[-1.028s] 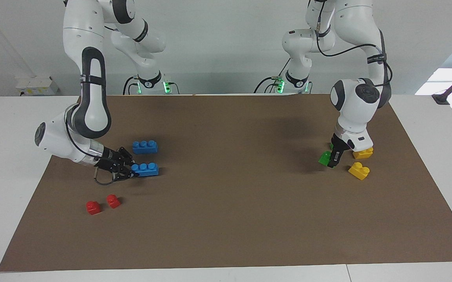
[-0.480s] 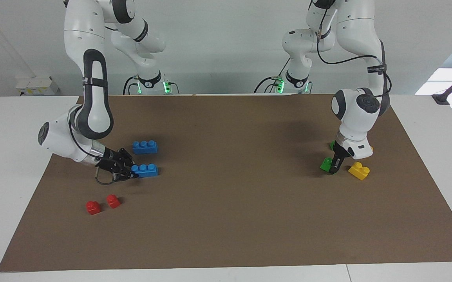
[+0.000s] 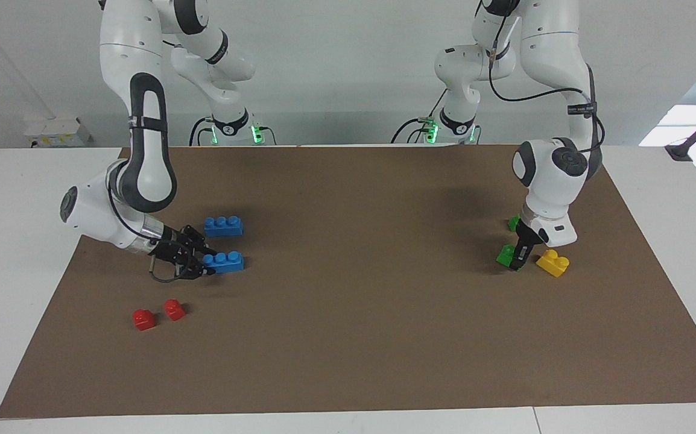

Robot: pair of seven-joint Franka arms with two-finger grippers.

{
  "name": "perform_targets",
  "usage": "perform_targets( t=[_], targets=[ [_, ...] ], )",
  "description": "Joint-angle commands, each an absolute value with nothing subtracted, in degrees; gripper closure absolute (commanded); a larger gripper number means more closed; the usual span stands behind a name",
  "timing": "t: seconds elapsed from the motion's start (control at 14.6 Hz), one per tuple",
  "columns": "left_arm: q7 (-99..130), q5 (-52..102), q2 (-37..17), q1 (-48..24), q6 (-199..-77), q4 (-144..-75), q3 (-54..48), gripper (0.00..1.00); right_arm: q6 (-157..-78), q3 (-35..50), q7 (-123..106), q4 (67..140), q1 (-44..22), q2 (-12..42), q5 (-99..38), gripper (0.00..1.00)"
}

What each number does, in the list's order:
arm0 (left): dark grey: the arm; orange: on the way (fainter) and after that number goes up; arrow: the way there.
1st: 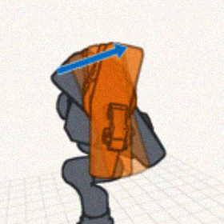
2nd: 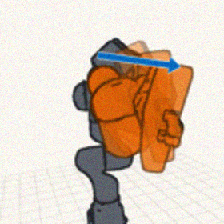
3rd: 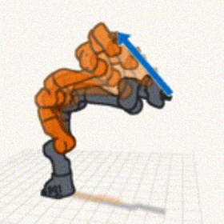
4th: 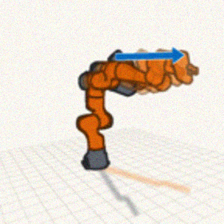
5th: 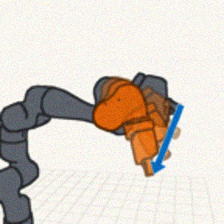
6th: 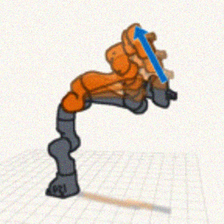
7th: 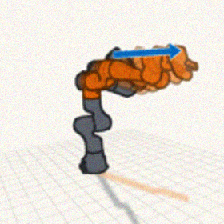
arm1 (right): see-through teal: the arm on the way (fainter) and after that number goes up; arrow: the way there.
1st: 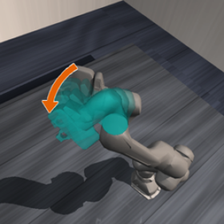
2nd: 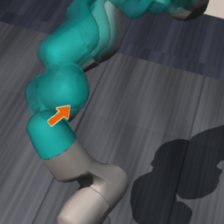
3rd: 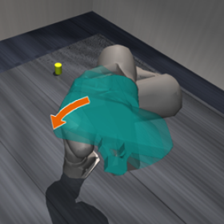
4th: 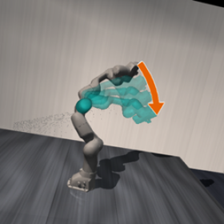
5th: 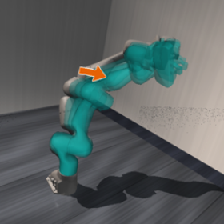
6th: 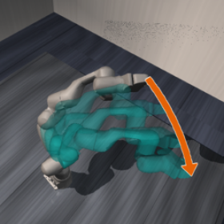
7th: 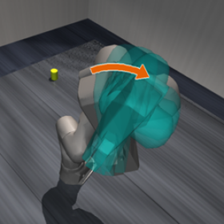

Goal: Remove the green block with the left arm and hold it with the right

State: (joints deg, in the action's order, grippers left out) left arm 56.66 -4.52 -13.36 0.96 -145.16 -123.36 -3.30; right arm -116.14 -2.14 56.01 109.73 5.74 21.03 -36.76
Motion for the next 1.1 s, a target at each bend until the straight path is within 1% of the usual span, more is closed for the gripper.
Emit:
perform_targets(
  t=[0.0,0.07,0.48,0.62,0.69,0.82,1.03],
  targets=[
    [56.34,-6.5,-14.15,1.58,-146.34,-123.22,-3.52,0.67,-112.95,-1.49,59.67,109.6,6.24,17.68,-36.04,0.09],
    [56.42,-6.5,-14.15,1.5,-146.34,-123.22,-3.52,0.01,-112.16,-1.49,59.85,109.6,6.24,16.53,-36.04,0.08],
    [55.9,-6.59,-12.83,2.29,-144.06,-121.29,-3.6,0.0,-105.39,-1.49,63.1,109.51,6.15,8.36,-35.68,0.05],
    [55.55,-6.59,-11.08,2.02,-143.18,-120.51,-3.6,0.0,-103.81,-1.32,62.41,108.2,5.89,5.9,-32.28,0.03],
    [54.24,-6.59,-10.55,1.85,-140.91,-119.11,-3.6,0.0,-103.62,-1.32,61.97,107.5,4.67,4.76,-28.78,0.03],
    [48.9,-6.68,-10.2,1.67,-133.46,-114.02,-3.69,0.0,-103.54,-1.32,58.82,106.35,3.08,2.56,-24.97,0.02],
    [37.74,-6.68,-9.15,1.76,-124.13,-107.59,-3.78,0.0,-102.66,-1.32,50.04,104.86,2.9,0.71,-22.16,0.02]
  ],
)
